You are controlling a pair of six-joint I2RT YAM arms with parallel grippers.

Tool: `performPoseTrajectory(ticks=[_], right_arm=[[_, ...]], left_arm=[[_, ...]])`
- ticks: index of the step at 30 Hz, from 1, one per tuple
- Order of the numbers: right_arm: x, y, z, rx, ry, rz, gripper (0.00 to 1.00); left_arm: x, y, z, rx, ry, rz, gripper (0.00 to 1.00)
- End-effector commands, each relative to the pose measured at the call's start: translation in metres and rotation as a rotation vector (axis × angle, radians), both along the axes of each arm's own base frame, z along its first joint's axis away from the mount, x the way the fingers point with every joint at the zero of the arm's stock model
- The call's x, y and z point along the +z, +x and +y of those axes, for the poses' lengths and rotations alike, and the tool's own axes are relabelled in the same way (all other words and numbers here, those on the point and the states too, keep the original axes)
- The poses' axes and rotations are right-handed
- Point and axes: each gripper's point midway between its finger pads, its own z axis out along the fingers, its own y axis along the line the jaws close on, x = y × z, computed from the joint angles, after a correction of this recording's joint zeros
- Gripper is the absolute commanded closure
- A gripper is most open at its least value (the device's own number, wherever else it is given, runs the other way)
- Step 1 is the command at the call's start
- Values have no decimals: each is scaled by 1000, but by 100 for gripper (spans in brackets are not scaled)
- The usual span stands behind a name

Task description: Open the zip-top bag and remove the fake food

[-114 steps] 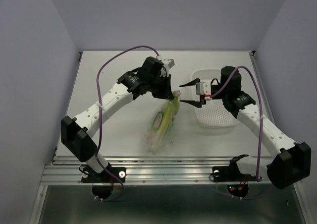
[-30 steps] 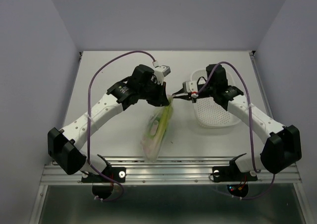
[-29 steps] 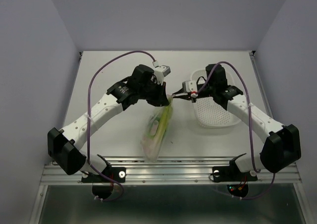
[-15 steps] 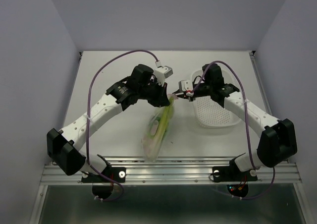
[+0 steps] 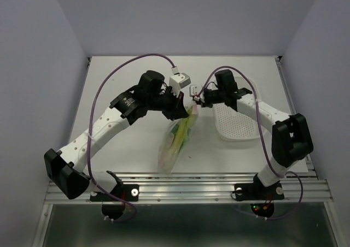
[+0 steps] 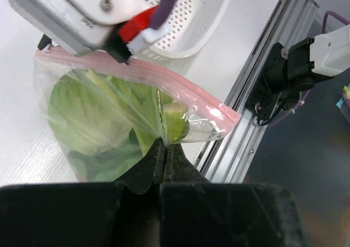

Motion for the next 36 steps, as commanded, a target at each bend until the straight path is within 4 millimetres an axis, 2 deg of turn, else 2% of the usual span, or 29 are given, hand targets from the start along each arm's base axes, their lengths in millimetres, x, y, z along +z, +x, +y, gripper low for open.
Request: performPoseTrajectory(ticks=[1, 11, 16, 20, 22, 24, 26, 28, 29, 30, 33, 34, 35, 36], right_arm=[[17, 37, -8, -100, 0, -91, 99], [9, 88, -21, -242, 67, -82, 99], [20, 114, -23, -310, 137, -98, 99], [31, 126, -24, -379, 193, -98, 98], [39, 128, -26, -431, 229, -60, 85], [53, 127, -29, -483, 279, -30, 59], [60, 125, -34, -572, 337, 50, 39], [74, 118, -42, -665, 405, 113, 29], [78, 114, -46, -697, 427, 135, 19], [87, 106, -54, -751, 465, 153, 0], [113, 103, -72, -877, 544, 154, 0], [119, 104, -86, -987, 572, 187, 0], [135, 98, -93, -1028, 615, 199, 0], [139, 95, -98, -1073, 642, 223, 0]], left_arm=[[32, -20, -6, -116, -85, -66, 100], [27, -20, -1, -112, -58, -67, 100], [20, -15, 4, -72, -26, -69, 100], [15, 3, 10, 49, 16, -66, 100], [6, 18, 16, 138, 67, -55, 100], [-4, 30, 22, 203, 120, -61, 100], [-16, 34, 25, 222, 156, -51, 100], [-26, 36, 23, 221, 173, -43, 100], [-34, 36, 23, 217, 182, -33, 100], [-35, 36, 21, 207, 174, -35, 100], [-43, 34, 21, 195, 179, -31, 100], [-43, 34, 20, 193, 174, -35, 100], [-44, 35, 21, 199, 175, -38, 100], [-44, 33, 22, 195, 173, -36, 100]])
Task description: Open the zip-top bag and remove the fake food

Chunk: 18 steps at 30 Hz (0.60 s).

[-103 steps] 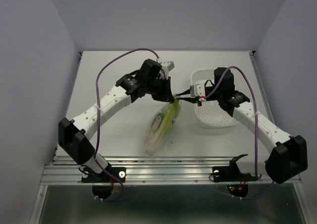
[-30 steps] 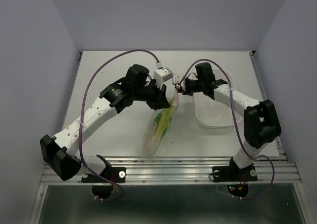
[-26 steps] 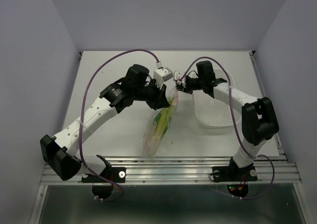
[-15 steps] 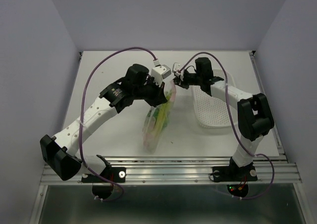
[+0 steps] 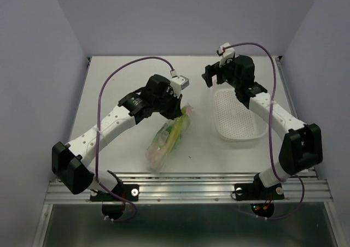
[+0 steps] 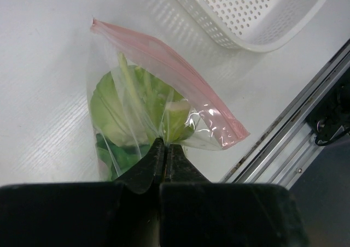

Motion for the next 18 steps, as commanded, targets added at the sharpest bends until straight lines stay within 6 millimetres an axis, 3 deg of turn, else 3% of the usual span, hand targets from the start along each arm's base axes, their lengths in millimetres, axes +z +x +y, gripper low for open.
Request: performPoseTrajectory(ticks=[1, 2, 4, 6, 9, 12, 18], right_arm=[[59, -10, -34, -306, 236, 51, 0], [69, -20, -38, -323, 269, 58, 0], [52, -39, -38, -347, 320, 172, 0], [52, -60, -38, -333, 361, 224, 0], [38, -89, -24, -275, 436, 369, 0], [24, -109, -7, -221, 486, 540, 0], [5, -130, 28, -93, 528, 837, 0]], left_arm=[[4, -3, 1, -6, -16, -22, 100], [-1, -6, 3, -10, -11, -8, 100], [-5, -11, 3, -19, -11, 2, 100], [-11, -14, 5, -20, 1, 12, 100], [-12, -18, 3, -40, 6, 12, 100], [-7, -22, 0, -62, -8, -6, 100], [6, -22, 3, -56, -10, -46, 100]])
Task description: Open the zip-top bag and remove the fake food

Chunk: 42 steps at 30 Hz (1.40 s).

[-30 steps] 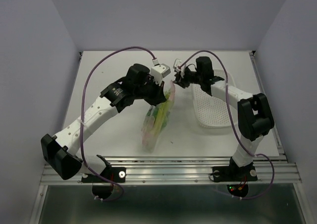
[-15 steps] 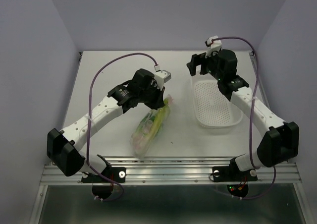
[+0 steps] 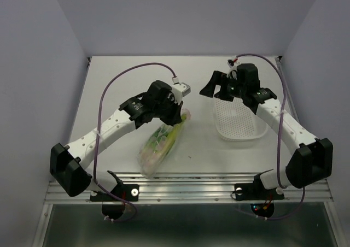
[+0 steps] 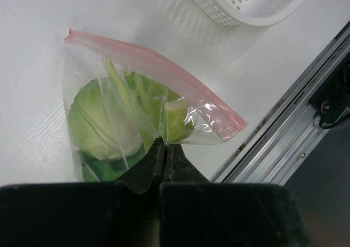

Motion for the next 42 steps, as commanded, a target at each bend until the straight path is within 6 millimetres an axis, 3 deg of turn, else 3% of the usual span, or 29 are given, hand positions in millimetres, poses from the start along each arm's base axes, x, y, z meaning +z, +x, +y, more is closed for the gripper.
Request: performPoseTrajectory(ticks=[1, 5, 13, 32, 36, 42], right_arm=[[-9, -30, 30, 147, 118, 260, 0], [-30, -28, 32, 122, 126, 372, 0], [-50, -36, 36, 123, 148, 483, 0], [-88, -36, 84, 199, 112, 575, 1], [-90, -36, 92, 216, 102, 567, 7], [-94, -39, 96, 213, 115, 580, 32]], left_arm=[[33, -5, 3, -19, -53, -90, 100], [36, -8, 7, -11, -55, -106, 100], [42, -10, 10, -7, -68, -134, 100], [47, -17, 11, -22, -98, -144, 100], [47, -17, 11, -21, -97, -146, 100], [50, -19, 11, -22, -108, -152, 100]])
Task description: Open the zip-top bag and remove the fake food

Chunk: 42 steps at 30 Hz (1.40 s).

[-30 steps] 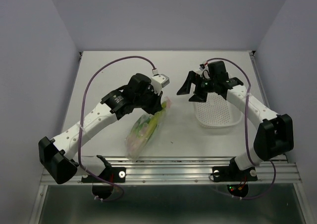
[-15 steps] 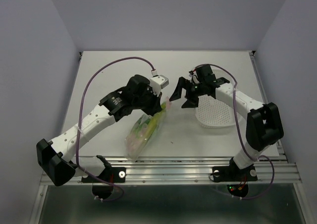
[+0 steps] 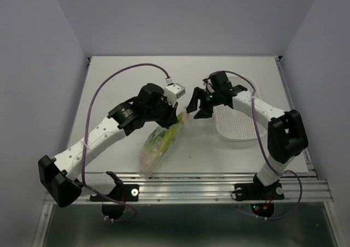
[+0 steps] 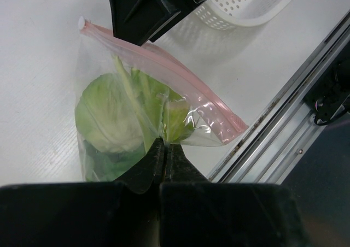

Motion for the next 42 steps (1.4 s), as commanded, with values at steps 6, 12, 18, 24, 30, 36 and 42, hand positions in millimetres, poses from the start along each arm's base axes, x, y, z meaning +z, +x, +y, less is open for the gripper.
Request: performPoseTrajectory(ticks=[6, 12, 18, 24, 30, 36, 42], right_arm=[[22, 8, 21, 21, 71, -78, 51], [22, 4, 27, 30, 93, -69, 61], [17, -5, 28, 39, 93, -51, 64], [19, -4, 32, 47, 97, -70, 82], [40, 12, 29, 46, 72, -202, 99], [67, 31, 14, 49, -44, -439, 99], [83, 24, 17, 103, -51, -592, 99]], left_arm=[[23, -1, -2, -13, -65, -79, 100], [29, -2, -1, -6, -77, -102, 100], [30, -4, -2, -9, -80, -105, 100], [30, -8, -2, -17, -88, -107, 100], [27, -7, 1, 18, -81, -95, 100], [28, -9, 4, 59, -80, -50, 35], [52, -14, 6, 85, -141, -50, 1]])
